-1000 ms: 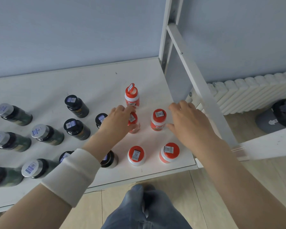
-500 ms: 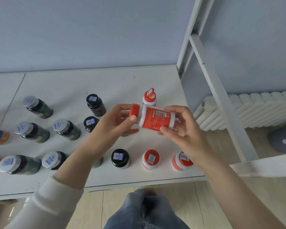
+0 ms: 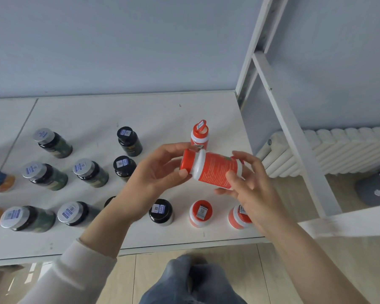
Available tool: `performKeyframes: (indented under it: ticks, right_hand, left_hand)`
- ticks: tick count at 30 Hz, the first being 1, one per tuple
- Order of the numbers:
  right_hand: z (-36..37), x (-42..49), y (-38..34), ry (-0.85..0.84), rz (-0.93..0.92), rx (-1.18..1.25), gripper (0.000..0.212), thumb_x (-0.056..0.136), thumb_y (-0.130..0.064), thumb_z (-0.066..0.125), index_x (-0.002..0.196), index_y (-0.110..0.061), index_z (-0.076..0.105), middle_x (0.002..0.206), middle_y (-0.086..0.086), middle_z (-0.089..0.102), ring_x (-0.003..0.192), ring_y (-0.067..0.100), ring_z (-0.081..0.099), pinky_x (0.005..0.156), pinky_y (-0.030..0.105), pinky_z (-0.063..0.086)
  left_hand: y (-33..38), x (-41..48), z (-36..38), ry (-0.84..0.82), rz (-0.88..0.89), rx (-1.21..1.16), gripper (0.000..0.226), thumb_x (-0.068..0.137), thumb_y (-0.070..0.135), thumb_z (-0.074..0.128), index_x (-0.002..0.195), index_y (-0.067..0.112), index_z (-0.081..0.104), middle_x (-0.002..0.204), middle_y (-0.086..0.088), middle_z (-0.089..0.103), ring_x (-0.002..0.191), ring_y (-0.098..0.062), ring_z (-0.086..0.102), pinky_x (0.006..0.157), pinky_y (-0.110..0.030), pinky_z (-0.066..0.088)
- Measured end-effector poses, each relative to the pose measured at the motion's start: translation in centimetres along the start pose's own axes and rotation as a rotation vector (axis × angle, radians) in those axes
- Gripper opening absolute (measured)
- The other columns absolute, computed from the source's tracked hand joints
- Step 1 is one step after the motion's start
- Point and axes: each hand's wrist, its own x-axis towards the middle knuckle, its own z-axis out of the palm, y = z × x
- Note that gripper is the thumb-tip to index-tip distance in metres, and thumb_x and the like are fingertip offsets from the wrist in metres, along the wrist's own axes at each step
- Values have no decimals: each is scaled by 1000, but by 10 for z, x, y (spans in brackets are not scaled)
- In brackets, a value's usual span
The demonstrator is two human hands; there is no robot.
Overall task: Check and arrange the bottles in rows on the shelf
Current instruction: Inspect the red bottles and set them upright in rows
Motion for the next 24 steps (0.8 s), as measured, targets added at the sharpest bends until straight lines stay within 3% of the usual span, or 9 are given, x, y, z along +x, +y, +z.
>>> performKeyframes:
  ticks: [3, 5, 7, 10, 13, 18, 21, 23, 24]
  right_hand:
    - [1, 0, 2, -3, -106, -69, 41, 72, -8, 65, 106, -21, 46, 112, -1, 56, 93, 3, 65, 68, 11, 51]
    - [4, 0, 5, -5, -177, -134, 47, 68, -15, 68, 108, -25, 47, 120, -6, 52, 110, -3, 57, 75, 12, 51]
    - [6, 1, 8, 31, -245, -283, 49, 72, -23, 73, 111, -33, 47, 127, -9, 48, 121, 2, 49, 81, 15, 52]
    - [7, 3, 11, 91, -443, -564, 56, 72, -21, 73, 119, -30, 45, 126, -10, 46, 124, 6, 45, 87, 17, 51]
    - [8, 5, 14, 63, -617, -814, 62, 70, -16, 75, 122, -21, 41, 126, -7, 44, 123, 0, 40, 94, 6, 41]
    - [5, 7, 19, 35, -619, -962, 64, 68, -21, 75, 121, -18, 40, 125, -3, 41, 122, 4, 33, 96, -5, 27]
    - [-3, 8, 11, -44, -553, -1004, 66, 68, -24, 78, 119, -21, 37, 124, -2, 41, 119, 1, 33, 90, -6, 32]
    - [-11, 11, 4, -73, -471, -1148, 68, 65, -25, 81, 118, -22, 38, 124, 3, 47, 112, 4, 44, 80, -2, 37]
    - [-16, 13, 1, -63, -428, -1265, 67, 65, -27, 81, 118, -21, 40, 124, 6, 50, 109, 10, 51, 81, 5, 39]
  left_hand:
    - [-5, 2, 4, 40, -53, -84, 35, 84, 9, 59, 115, 27, 59, 121, 3, 65, 112, -20, 61, 91, -32, 52]
    - [-10, 6, 6, 80, -92, -168, 32, 87, 12, 56, 118, 21, 57, 116, -1, 67, 108, -21, 63, 88, -29, 53]
    - [-13, 10, 8, 117, -118, -229, 33, 86, 15, 50, 118, 19, 57, 110, -3, 69, 105, -20, 65, 85, -26, 53]
    - [-14, 14, 9, 138, -155, -349, 32, 89, 20, 44, 117, 17, 58, 112, -5, 68, 105, -19, 65, 84, -28, 54]
    - [-12, 17, 9, 128, -190, -343, 35, 84, 30, 47, 115, 18, 59, 115, -8, 66, 103, -20, 65, 86, -31, 55]
    - [-9, 26, 2, 108, -275, -218, 34, 78, 30, 53, 109, 18, 61, 108, -6, 68, 93, -17, 67, 75, -26, 56]
    - [-4, 32, 0, 85, -259, -162, 28, 80, 26, 55, 106, 18, 62, 101, -2, 70, 90, -15, 68, 73, -23, 55]
    - [0, 39, 0, 112, -221, 21, 20, 87, 20, 56, 106, 21, 62, 106, -2, 68, 92, -16, 66, 77, -21, 56]
    - [2, 44, 1, 126, -181, 179, 19, 89, 17, 56, 106, 23, 61, 107, -1, 66, 93, -15, 65, 77, -18, 55]
